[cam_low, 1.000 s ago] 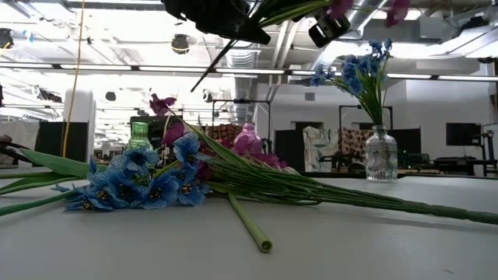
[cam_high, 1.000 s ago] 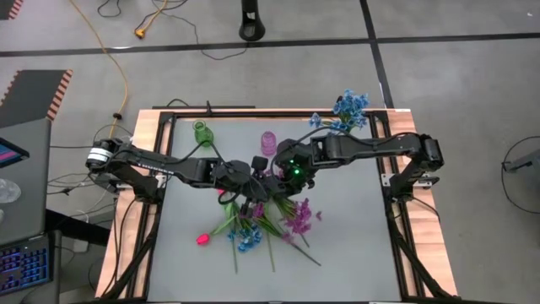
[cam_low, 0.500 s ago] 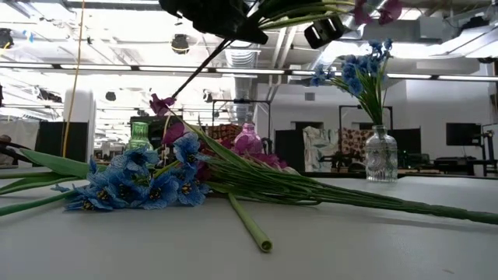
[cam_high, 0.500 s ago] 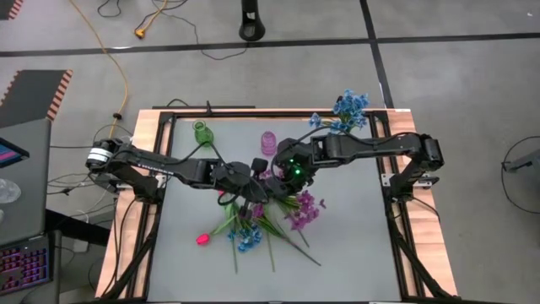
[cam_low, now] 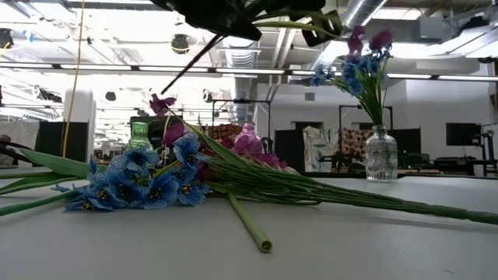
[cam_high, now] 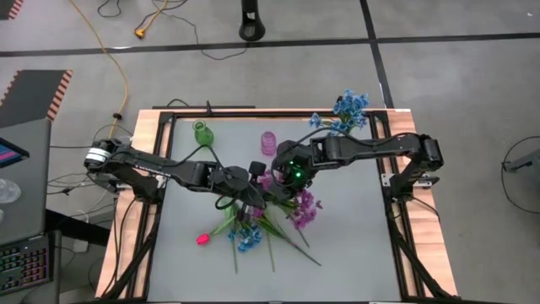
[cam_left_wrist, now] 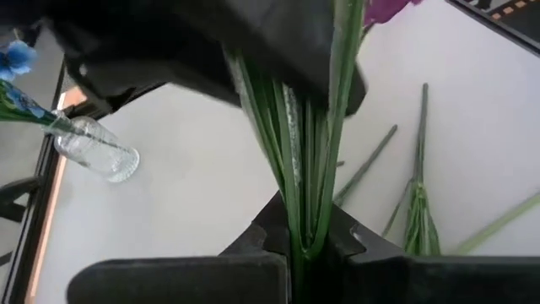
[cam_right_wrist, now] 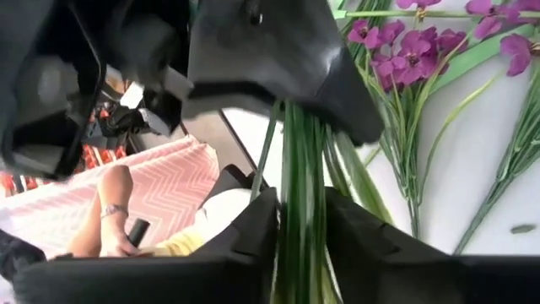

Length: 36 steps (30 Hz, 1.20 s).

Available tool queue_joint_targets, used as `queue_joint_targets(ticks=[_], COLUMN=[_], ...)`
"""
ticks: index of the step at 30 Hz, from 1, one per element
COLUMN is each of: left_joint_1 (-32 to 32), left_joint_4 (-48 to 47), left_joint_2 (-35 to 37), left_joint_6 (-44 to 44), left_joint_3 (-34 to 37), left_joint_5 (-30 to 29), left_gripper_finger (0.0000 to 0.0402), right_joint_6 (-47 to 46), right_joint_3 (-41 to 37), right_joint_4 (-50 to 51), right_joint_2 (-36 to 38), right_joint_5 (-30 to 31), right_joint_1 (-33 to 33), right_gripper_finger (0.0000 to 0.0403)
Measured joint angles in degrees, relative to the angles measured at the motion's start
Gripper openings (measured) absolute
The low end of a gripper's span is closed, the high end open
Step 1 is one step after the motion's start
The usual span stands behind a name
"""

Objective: Sort flowers into vase by color
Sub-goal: Put the right purple flowers into the green vase

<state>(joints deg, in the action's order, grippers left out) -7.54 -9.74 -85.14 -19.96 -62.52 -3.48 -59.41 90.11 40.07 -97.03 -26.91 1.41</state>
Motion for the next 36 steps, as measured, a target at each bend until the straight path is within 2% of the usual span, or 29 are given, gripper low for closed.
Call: queue_joint_targets(ticks=[4, 9, 17, 21, 24, 29, 36], left_joint_1=[-0.12, -0.09, -0.19, -0.14, 0.45, 1.39, 1.43], left_joint_4=[-2.13, -7.99, -14.35, -6.92, -0.07, 8.17, 23.0], left_joint_2=[2.61, 8.07, 16.89, 23.04, 28.37, 36.73, 45.95], left_joint_6=[3.14, 7.63, 13.19, 14.68, 16.38, 19.76, 18.66], left_joint_3=[0.0, 0.0, 0.19, 7.07, 14.32, 24.05, 36.01], left_joint_5=[1.11, -0.1, -2.54, -2.93, -3.91, -9.01, -13.68], left_gripper_finger=[0.0001, 0.0, 0.0, 0.0, 0.0, 0.0, 0.0], right_joint_6=[1.2, 9.59, 25.39, 30.51, 34.3, 38.2, 40.01], right_joint_3=[0.0, 0.0, 0.0, 0.0, 0.0, -1.25, -14.15], right_joint_4=[-0.06, -1.88, -2.16, 0.25, 3.71, 7.22, -3.84], right_joint_2=[0.0, 3.11, 12.2, 15.91, 18.34, 20.89, 27.31], right_joint_5=[-1.14, 0.9, 12.59, 15.92, 20.95, 27.96, 28.99], right_joint_1=[-1.34, -2.96, -4.11, -3.54, -2.73, -2.12, -1.77], right_gripper_finger=[0.0164, 0.0181, 0.018, 0.018, 0.018, 0.0175, 0.0169])
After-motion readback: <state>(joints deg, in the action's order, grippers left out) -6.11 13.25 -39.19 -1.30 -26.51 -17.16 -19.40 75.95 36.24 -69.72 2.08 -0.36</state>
